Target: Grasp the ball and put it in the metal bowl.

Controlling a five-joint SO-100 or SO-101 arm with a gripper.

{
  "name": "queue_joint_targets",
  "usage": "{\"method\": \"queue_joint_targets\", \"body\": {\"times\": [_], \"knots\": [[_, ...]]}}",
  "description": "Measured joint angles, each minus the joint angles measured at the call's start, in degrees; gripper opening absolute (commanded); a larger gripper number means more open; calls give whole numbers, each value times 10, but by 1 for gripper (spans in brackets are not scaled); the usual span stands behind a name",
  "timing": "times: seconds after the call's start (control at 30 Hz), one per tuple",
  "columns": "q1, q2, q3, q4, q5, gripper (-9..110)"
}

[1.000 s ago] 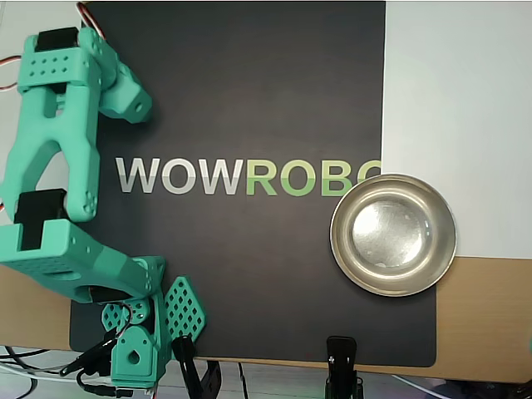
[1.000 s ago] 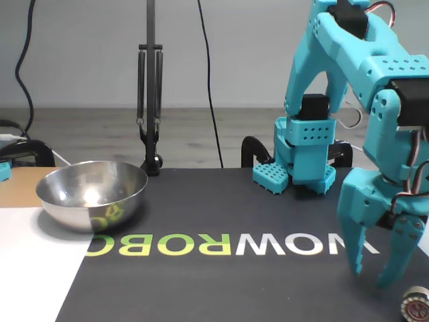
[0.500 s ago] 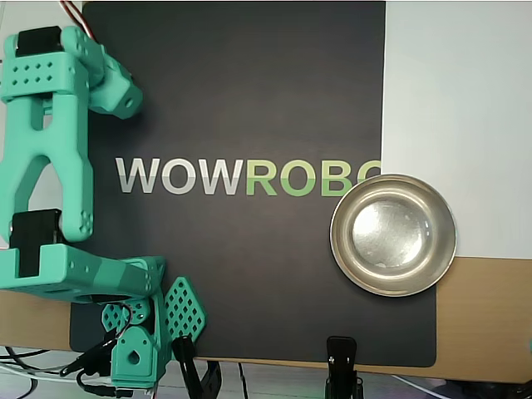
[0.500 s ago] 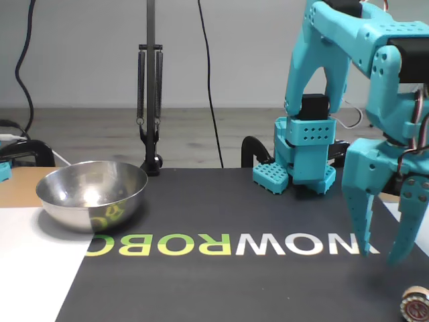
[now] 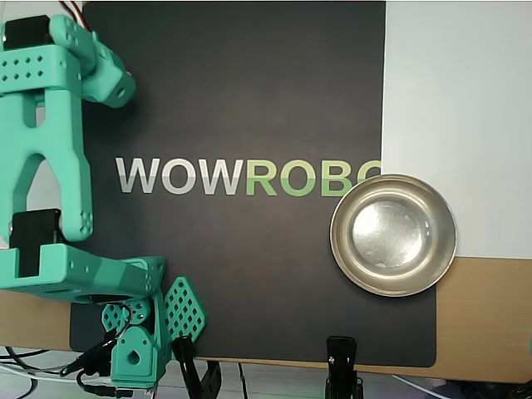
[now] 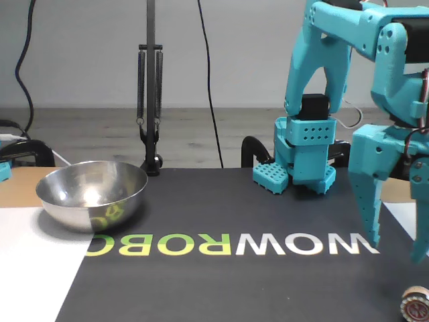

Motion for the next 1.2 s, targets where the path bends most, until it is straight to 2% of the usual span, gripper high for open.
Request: {"method": "queue_joint_targets", "body": {"times": [0.47,1.2], "knots": [[0,-1,0,-4,40,56],[0,-42,-2,-34,4,55]]}}
